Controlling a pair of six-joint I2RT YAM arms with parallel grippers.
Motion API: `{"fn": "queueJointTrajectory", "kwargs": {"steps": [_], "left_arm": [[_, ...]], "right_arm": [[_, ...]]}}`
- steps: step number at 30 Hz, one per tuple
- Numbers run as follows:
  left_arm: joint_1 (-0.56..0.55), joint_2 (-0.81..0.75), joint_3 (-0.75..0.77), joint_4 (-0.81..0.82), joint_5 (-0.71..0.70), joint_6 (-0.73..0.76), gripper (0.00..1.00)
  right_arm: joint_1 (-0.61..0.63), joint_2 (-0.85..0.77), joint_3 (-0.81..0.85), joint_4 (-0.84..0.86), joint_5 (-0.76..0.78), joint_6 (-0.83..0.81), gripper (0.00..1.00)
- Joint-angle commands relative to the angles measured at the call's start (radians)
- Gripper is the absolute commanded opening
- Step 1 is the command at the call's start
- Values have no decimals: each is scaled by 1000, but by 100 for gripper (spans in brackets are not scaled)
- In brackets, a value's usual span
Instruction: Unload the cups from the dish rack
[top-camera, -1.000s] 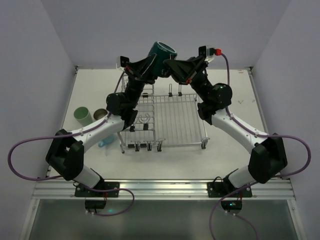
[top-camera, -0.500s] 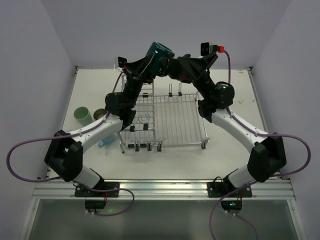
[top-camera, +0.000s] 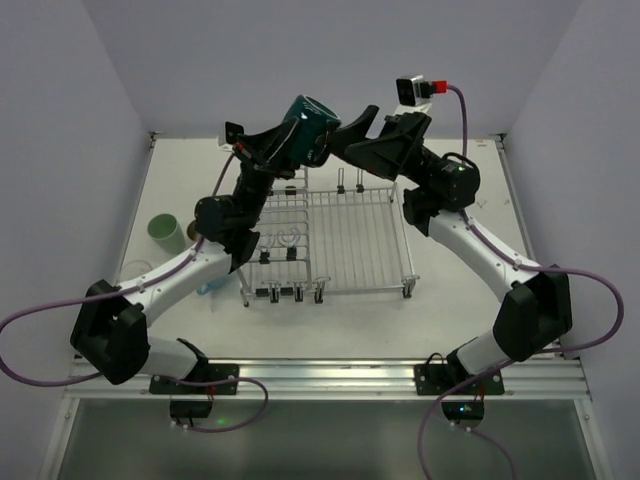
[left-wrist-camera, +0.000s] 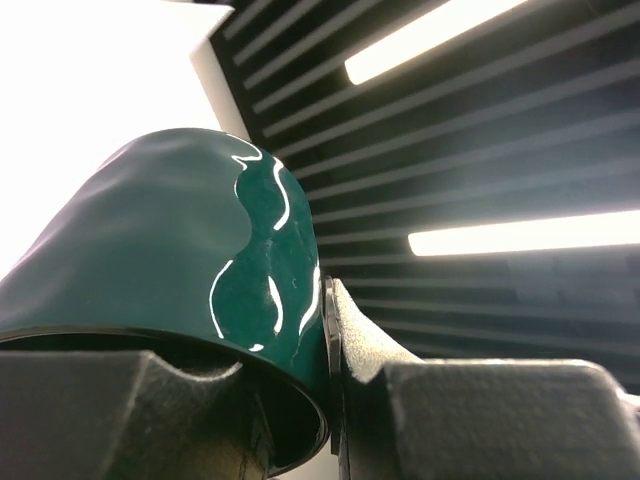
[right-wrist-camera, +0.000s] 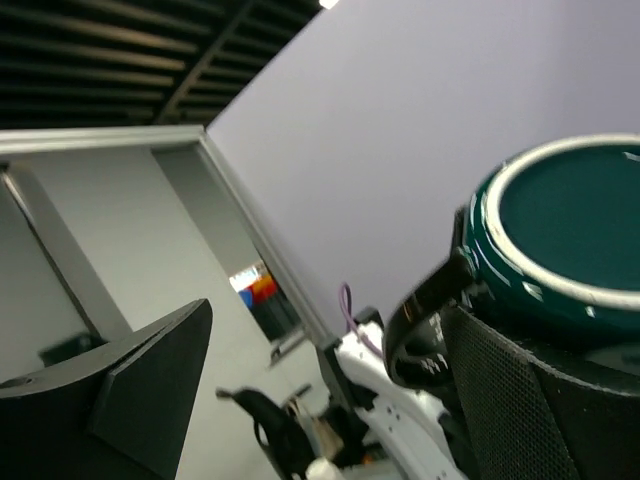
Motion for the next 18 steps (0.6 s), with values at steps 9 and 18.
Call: {"fn": "queueJointTrajectory", "kwargs": {"steps": [9, 18], "left_arm": [[19, -91, 68, 240, 111, -50, 0], [176, -137, 120, -84, 399, 74, 0]], "right_arm": [[-31, -198, -78, -12, -305, -290, 99], [-106, -483, -285, -642, -187, -671, 99]]}}
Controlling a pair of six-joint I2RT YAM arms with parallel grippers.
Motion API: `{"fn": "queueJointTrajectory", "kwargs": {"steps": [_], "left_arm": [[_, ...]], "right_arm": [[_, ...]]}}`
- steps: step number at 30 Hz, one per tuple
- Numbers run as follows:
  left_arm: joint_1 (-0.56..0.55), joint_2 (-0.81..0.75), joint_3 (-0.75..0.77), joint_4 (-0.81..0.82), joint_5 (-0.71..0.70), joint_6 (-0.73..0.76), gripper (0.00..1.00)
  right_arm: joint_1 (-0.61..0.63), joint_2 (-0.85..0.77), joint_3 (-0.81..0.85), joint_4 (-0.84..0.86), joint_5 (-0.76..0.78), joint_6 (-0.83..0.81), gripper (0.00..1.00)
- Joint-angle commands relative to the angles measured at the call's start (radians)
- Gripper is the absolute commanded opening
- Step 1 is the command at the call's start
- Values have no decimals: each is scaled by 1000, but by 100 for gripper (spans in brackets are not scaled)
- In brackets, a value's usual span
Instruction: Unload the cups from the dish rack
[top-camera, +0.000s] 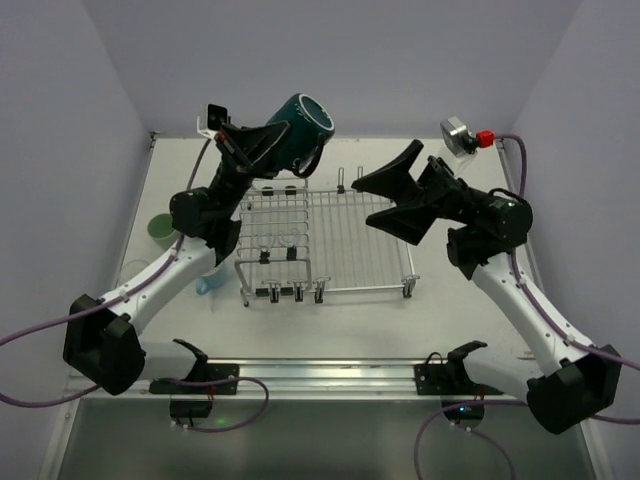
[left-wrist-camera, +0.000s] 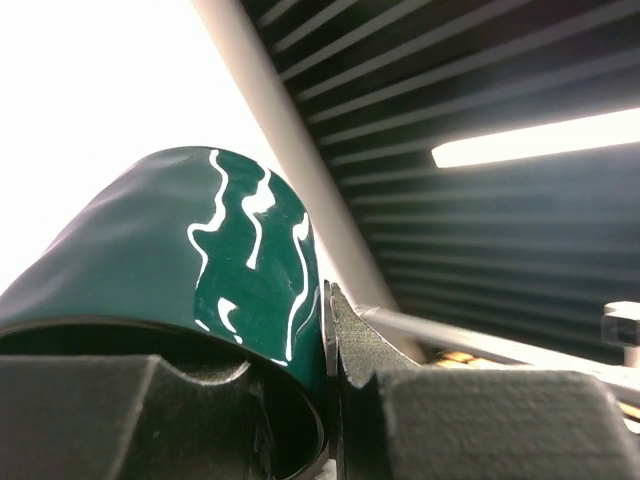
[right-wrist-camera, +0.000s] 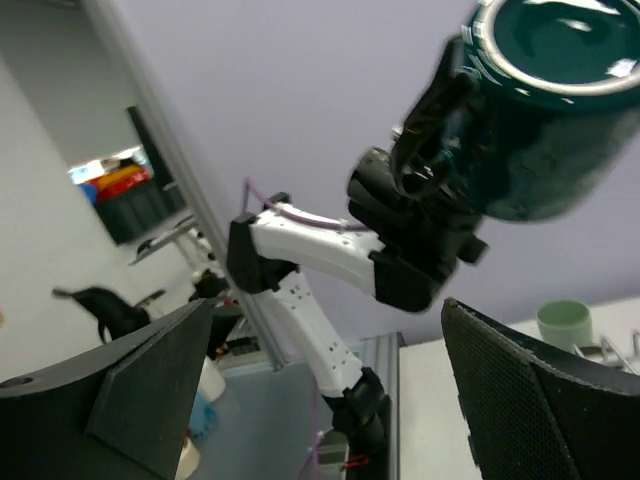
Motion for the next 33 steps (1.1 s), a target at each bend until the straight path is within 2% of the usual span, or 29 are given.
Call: {"fn": "queueJointTrajectory", "kwargs": {"steps": [1, 3, 4, 5, 7, 8, 11, 14, 17, 20, 23, 24, 25, 26, 27, 30, 33], "left_arm": [[96, -75, 85, -102, 186, 87, 0], [150, -101, 97, -225, 243, 184, 0], [167, -107, 100, -307, 289, 211, 0], [176, -112, 103, -352, 306, 243, 0], [213, -112, 112, -483, 374, 343, 0], [225, -116, 114, -527, 392, 410, 0], [286, -136, 108, -662, 455, 507, 0], [352, -177, 65, -675, 489, 586, 0], [417, -219, 21, -640, 512, 612, 0], [454, -228, -6, -522, 546, 593, 0], [487, -266, 49, -720, 515, 706, 0], [503, -276, 91, -857, 498, 812, 0], [512, -288, 114, -926, 462, 861, 0], [517, -309, 138, -1001, 431, 980, 0], [520, -317, 187, -1153, 356, 1039, 0], [524, -336, 249, -1407, 197, 1214, 0], [529, -365, 242, -1527, 62, 1297, 0]], "right_arm": [[-14, -126, -2, -584, 157, -355, 99], [-9, -162, 41, -842, 306, -555, 99], [-9, -169, 58, -1004, 366, -594, 99], [-8, -166, 103, -1077, 484, -634, 99], [-9, -139, 146, -1255, 575, -691, 99], [-8, -128, 174, -1282, 596, -714, 99], [-8, -126, 150, -1317, 636, -747, 99], [-8, -130, 96, -1290, 644, -761, 99], [-9, -95, 73, -1293, 646, -764, 99], [-8, -65, 56, -1272, 611, -761, 99], [-8, -48, 30, -1253, 598, -743, 99], [-8, -48, 24, -1252, 603, -734, 99], [-8, -50, 15, -1239, 603, -729, 99], [-9, -48, 6, -1239, 604, -725, 99], [-8, -45, 4, -1241, 603, -725, 99], [-5, -27, 24, -1291, 656, -732, 99], [3, -18, 41, -1342, 712, -754, 99]]}}
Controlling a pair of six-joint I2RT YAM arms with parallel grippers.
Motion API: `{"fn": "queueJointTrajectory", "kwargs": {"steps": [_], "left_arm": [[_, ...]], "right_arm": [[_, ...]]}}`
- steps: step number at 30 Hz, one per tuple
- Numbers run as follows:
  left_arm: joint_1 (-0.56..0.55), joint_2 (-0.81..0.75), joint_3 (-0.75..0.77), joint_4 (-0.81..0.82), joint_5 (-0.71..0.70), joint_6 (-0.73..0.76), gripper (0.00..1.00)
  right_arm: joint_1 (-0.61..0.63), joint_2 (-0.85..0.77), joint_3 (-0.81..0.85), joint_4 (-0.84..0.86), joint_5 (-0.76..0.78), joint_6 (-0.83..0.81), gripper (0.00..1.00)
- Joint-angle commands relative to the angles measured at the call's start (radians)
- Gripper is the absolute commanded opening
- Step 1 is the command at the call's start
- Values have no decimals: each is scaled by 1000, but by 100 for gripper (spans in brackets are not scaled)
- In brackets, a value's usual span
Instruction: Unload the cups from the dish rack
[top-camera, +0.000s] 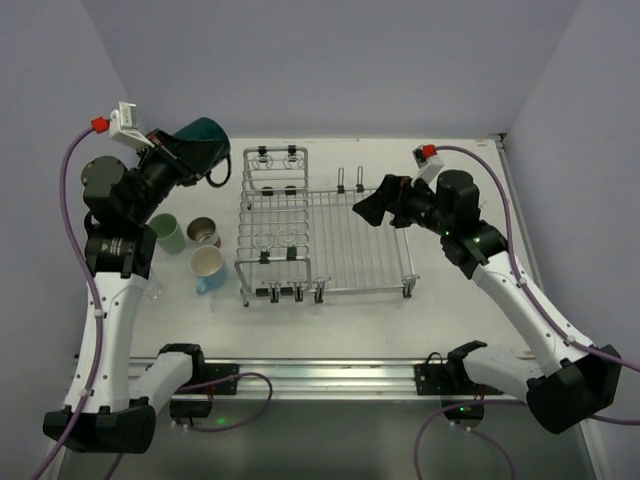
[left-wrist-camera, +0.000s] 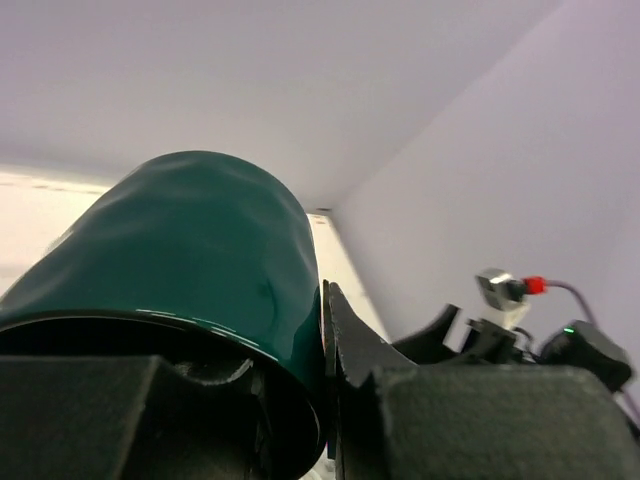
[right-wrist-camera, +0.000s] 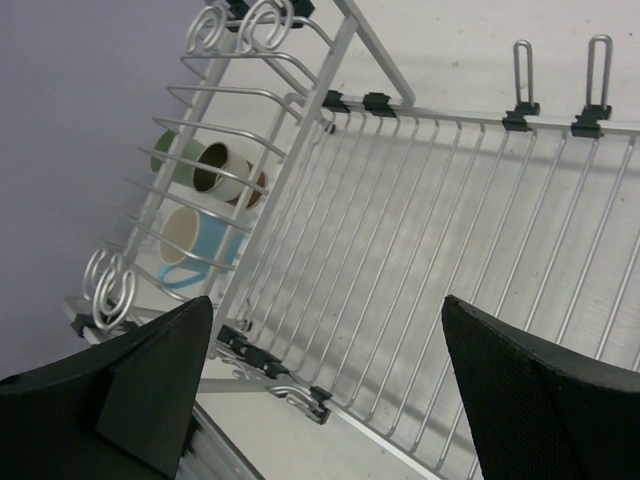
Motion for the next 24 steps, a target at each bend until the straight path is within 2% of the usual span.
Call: {"fn": "queueJointTrajectory", "kwargs": {"steps": [1, 6, 9, 15, 24], "left_arm": [[11, -55, 40, -260, -235, 224, 0], [37, -81, 47, -429, -496, 303, 0], [38, -71, 64, -495, -600, 340, 0], [40, 34, 128, -483, -605, 406, 0], [40, 408, 397, -532, -660, 509, 0]], "right_arm": [[9, 12, 40, -55, 80, -27, 99], [10, 19, 51, -81, 69, -47, 99], [10, 19, 54, -83, 66, -50, 99], [12, 27, 54, -76, 37, -45, 99], [13, 42, 75, -96, 61, -67, 99]]}}
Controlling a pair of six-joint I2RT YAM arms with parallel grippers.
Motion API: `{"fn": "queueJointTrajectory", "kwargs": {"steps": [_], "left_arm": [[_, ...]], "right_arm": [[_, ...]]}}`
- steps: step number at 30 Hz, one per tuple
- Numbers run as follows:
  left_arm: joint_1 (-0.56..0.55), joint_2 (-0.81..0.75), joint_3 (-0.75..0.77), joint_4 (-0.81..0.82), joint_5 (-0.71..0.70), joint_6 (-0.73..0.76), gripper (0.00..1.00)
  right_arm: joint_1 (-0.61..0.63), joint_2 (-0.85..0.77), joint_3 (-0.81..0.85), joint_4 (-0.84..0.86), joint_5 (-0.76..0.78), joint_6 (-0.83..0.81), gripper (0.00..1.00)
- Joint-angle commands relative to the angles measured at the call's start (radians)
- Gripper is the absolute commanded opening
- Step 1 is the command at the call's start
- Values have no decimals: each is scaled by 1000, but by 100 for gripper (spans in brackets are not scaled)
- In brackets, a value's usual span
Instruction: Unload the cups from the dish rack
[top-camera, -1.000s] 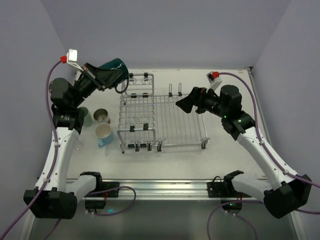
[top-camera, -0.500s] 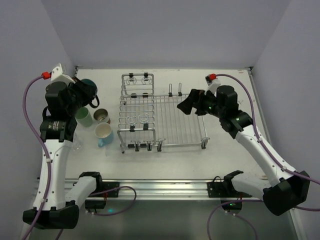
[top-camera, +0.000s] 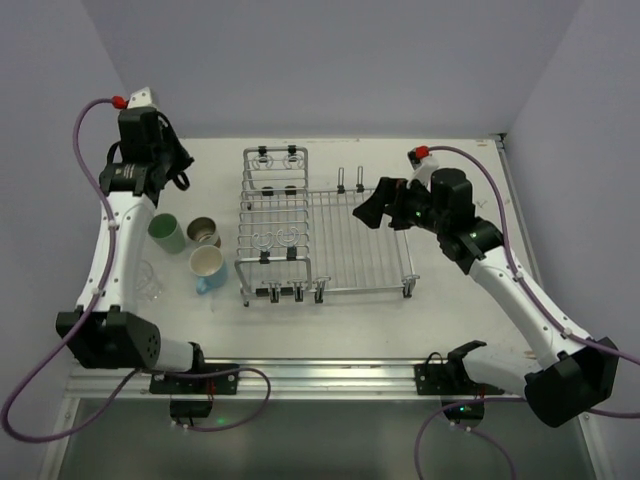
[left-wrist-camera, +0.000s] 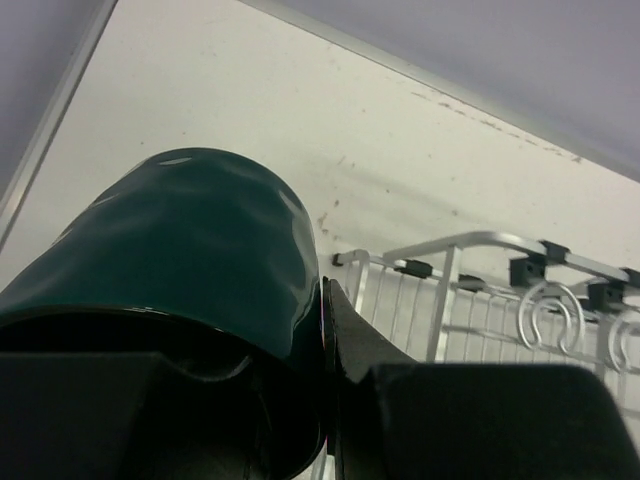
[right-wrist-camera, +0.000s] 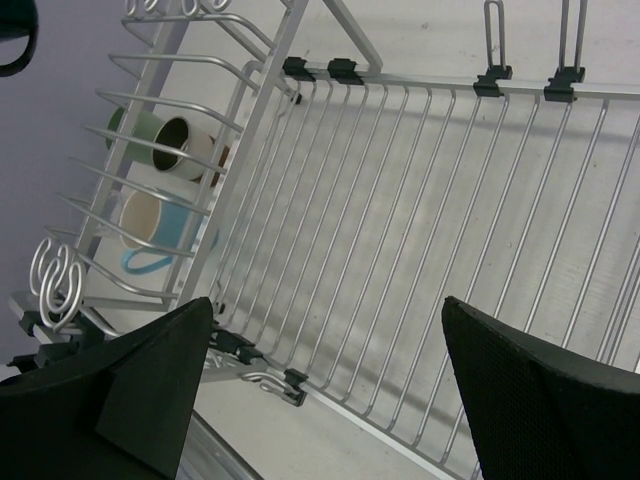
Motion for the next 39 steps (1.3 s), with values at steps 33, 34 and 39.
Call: {"fn": "queueJointTrajectory", "kwargs": {"steps": [33, 34, 39], "left_arm": [[-37, 874, 584, -49, -183, 104, 0], [-37, 903, 599, -66, -186, 102, 0], [-38, 949, 636, -118, -187, 95, 0]], "right_arm": [[4, 73, 129, -92, 109, -111, 99], [4, 74, 129, -90, 110, -111, 99], [4, 71, 115, -84, 112, -111, 99]]}}
